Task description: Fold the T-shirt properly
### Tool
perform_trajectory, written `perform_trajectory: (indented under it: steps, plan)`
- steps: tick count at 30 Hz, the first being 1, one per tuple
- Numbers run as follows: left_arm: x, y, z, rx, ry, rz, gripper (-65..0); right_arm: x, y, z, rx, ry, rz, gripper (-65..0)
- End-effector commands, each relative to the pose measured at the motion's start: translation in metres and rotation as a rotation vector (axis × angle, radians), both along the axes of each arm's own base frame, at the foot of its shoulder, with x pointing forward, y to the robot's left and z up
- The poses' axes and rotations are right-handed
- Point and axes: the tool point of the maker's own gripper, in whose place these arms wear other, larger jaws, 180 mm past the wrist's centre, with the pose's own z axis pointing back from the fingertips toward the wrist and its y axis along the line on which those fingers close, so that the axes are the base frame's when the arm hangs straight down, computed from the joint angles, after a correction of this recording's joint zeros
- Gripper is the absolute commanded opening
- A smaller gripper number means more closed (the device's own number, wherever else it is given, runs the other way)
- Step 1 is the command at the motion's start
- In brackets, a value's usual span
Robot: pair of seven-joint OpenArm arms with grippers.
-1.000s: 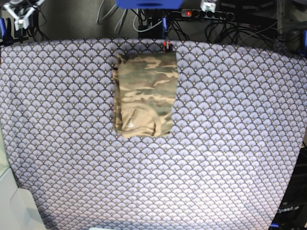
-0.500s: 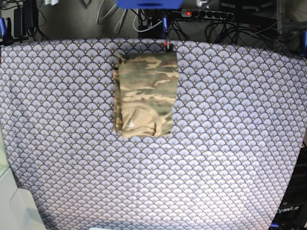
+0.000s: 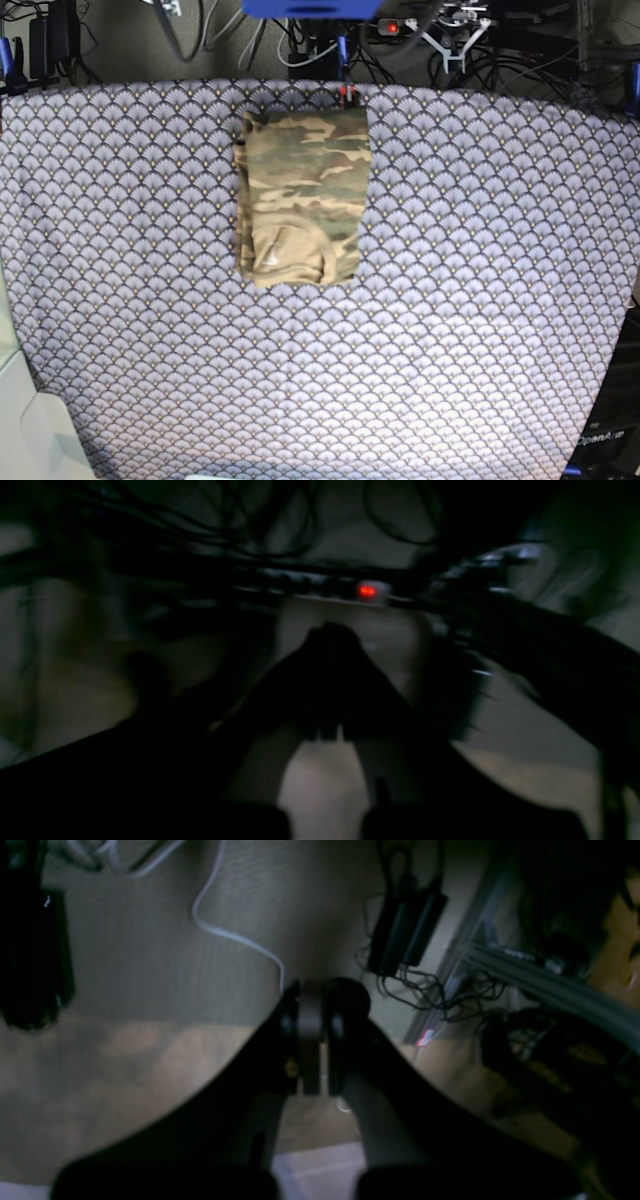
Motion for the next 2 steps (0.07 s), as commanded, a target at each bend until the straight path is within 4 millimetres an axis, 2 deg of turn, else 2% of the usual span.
perform_trajectory:
  steps: [1,2]
  plan:
    - [0.0101,0.0101,0.0028,0.029,-0.019,-0.008,-65.0,-0.0031,-0.0071,0.0033,-0.038,0.002,0.009,-64.7]
    - [0.0157,0.0109,0.0036,0.036,-0.025,-0.010,-65.0,-0.0025,-0.0065,0.0035,-0.045,0.001,0.013,-64.8]
